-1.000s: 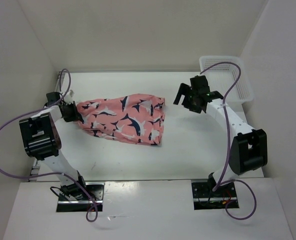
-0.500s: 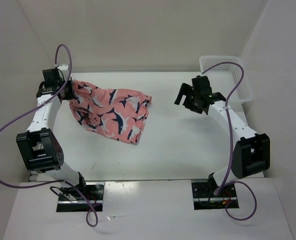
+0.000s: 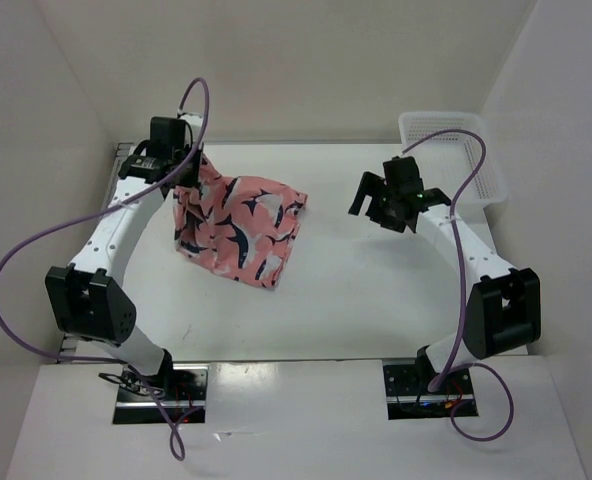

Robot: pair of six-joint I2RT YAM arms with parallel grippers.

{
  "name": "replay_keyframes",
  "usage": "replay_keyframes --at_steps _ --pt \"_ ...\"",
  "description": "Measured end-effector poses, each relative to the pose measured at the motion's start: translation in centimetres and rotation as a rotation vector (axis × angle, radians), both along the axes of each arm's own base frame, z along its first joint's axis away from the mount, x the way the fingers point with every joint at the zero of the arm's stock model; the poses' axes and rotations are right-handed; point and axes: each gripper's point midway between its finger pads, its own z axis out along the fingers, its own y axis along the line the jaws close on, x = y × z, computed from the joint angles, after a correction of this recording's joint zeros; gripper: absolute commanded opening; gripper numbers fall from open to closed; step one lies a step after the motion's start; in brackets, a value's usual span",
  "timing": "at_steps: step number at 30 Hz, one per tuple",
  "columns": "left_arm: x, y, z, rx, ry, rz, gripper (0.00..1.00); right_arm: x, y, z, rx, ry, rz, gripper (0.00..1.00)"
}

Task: Fold and stack the shorts
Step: Fold the shorts

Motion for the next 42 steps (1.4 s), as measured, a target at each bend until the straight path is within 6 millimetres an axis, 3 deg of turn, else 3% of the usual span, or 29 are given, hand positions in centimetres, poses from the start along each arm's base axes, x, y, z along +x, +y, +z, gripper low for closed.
replay_keyframes --at_steps 5,11,15,22,23,24,27,30,34,37,42 --pt "-0.3 -3.8 1.6 0.003 -0.026 -0.082 0.00 -0.7 -0.1 -0.8 0.000 0.023 0.005 1.00" --pt "-2.1 -9.2 1.0 0.005 0.006 -0.216 0.00 -1.0 0.0 -0.8 0.004 0.022 0.008 1.00" --pt "-3.1 -11.7 0.0 0.011 0.029 -0.279 0.00 -1.1 0.0 -0.8 0.008 0.022 0.012 1.00" --pt "-5.1 -12.2 -3.5 0.034 0.104 -0.308 0.00 -1.6 0.1 -1.5 0.026 0.043 0.023 1.00" --pt "-5.4 -12.0 -3.8 0.036 0.111 -0.309 0.00 -1.7 0.2 -1.6 0.035 0.048 0.031 0.98" --pt "-5.6 -12.0 -3.8 0.037 0.114 -0.309 0.00 -1.8 0.3 -1.6 0.045 0.053 0.040 0.90" --pt "-5.5 -11.9 -3.3 0.026 0.097 -0.309 0.00 -2.5 1.3 -2.7 0.089 0.072 0.080 0.78" --pt "-5.1 -11.5 -2.7 0.010 0.085 -0.301 0.00 -4.3 2.4 -5.8 0.123 0.152 0.117 0.65" --pt "-4.1 -10.6 -1.3 -0.045 0.062 -0.294 0.00 -7.4 6.7 -10.0 0.134 0.281 0.213 0.61" --pt "-3.4 -9.8 -0.3 -0.075 0.039 -0.285 0.00 -8.5 9.5 -11.6 0.159 0.317 0.270 0.58" --pt "-2.9 -9.2 0.6 -0.115 0.025 -0.288 0.00 -8.0 10.2 -13.6 0.182 0.351 0.247 0.51"
